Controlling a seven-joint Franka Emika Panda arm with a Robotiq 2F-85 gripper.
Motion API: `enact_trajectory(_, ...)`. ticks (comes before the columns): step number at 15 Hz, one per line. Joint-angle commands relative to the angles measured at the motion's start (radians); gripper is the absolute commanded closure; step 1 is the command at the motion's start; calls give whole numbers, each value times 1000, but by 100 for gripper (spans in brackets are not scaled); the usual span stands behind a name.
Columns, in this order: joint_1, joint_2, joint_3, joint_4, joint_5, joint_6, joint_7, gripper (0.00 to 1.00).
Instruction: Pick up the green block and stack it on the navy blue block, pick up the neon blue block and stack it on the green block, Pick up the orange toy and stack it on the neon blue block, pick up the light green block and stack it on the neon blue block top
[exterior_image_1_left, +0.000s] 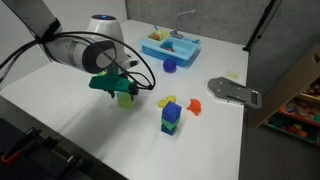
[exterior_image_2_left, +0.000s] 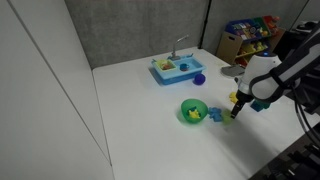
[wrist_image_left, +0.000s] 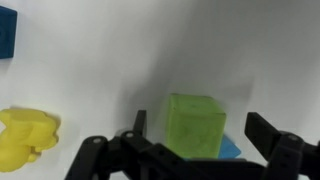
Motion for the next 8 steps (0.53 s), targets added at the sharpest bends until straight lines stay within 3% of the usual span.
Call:
enact_trajectory(1,-1,44,1,38,5,36,-15,0)
enact_trajectory(6,-1,102,4,64,2,79,-11,0)
enact_trajectory(8,7,119,-3,70,-3,91,-5,26)
